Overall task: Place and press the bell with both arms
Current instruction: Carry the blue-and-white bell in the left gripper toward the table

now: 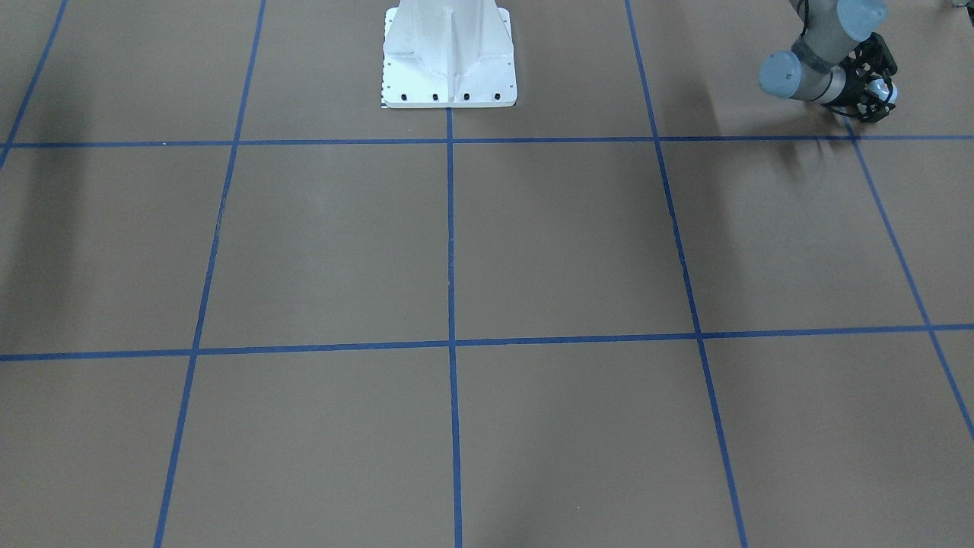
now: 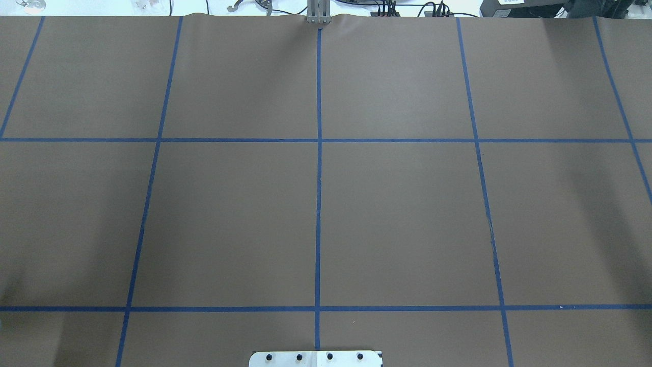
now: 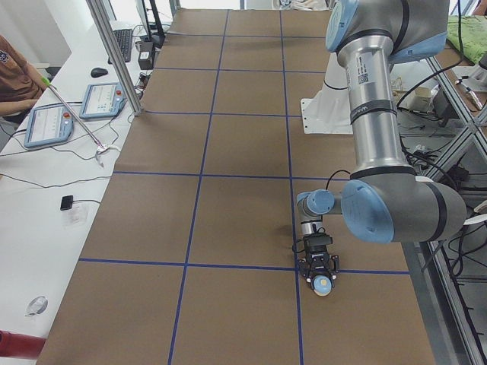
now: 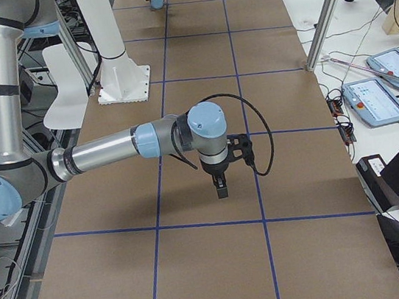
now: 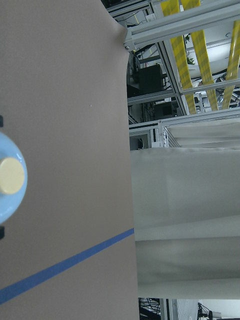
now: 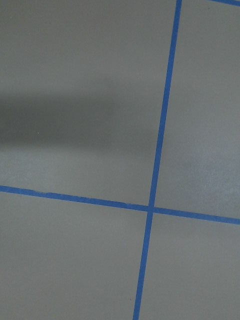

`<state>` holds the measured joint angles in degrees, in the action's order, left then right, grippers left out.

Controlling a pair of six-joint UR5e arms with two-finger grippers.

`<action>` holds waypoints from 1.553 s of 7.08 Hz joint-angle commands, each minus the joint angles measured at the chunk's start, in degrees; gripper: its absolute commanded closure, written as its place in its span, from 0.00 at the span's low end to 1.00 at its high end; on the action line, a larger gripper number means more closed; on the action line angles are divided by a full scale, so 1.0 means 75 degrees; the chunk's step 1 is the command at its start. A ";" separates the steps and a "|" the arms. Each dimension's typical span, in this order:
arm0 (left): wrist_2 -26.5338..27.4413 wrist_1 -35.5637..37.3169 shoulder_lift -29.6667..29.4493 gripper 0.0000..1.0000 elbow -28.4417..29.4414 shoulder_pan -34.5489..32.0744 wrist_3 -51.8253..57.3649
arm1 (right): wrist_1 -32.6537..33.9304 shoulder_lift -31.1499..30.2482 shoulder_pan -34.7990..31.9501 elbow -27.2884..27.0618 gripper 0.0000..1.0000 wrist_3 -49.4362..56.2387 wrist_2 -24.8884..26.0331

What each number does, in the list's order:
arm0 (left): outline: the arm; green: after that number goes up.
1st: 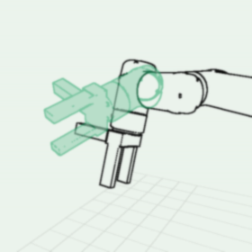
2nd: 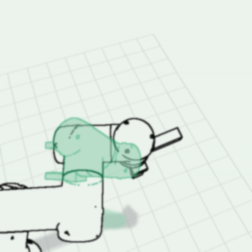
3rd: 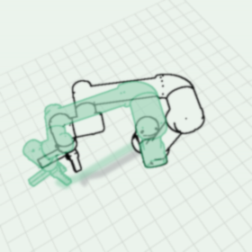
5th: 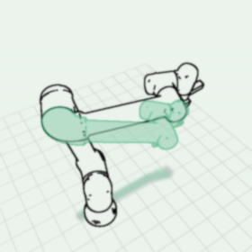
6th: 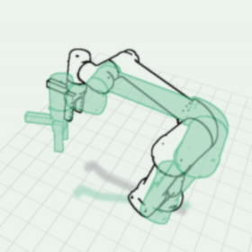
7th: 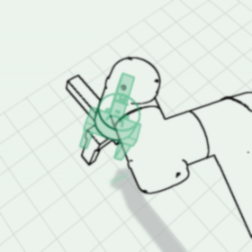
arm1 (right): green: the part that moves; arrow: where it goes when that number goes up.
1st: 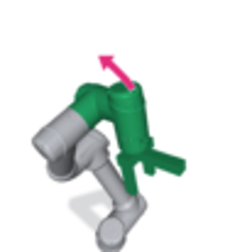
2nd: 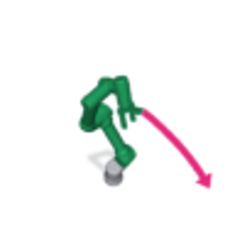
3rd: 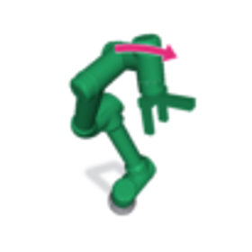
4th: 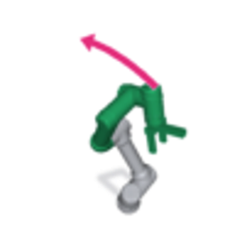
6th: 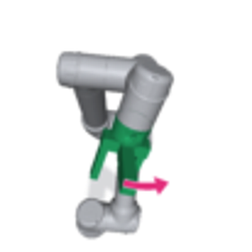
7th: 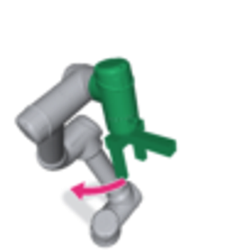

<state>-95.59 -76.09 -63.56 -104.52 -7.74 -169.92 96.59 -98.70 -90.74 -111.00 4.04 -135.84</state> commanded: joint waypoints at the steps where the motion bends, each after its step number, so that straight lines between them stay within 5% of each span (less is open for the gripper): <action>1: -0.0004 0.0090 0.1100 1.00 -0.1223 -0.0091 0.0749 | 0.0000 -0.0024 -0.0007 0.0010 0.00 0.0000 -0.0017; 3: 0.0030 0.0963 0.1374 1.00 -0.2394 -0.0638 0.2630 | 0.0011 -0.0001 -0.0007 0.0034 0.00 0.0000 -0.0017; 5: 0.0832 0.1298 0.0454 1.00 -0.2553 -0.2428 0.5019 | 0.0000 0.0023 0.0005 0.0104 0.00 -0.0012 -0.0017; 7: 0.2042 0.1554 -0.1673 1.00 -0.2273 -0.4595 0.8004 | 0.0011 0.0011 0.0005 0.0069 0.00 -0.0012 -0.0087; 11: 0.2550 0.1463 -0.5554 1.00 -0.1349 -0.5132 1.0947 | 0.0012 0.0023 0.0005 0.0104 0.00 -0.0012 -0.0193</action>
<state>-77.06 -64.70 -96.19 -116.91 -46.25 -91.95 96.72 -98.55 -90.70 -110.30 3.95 -137.24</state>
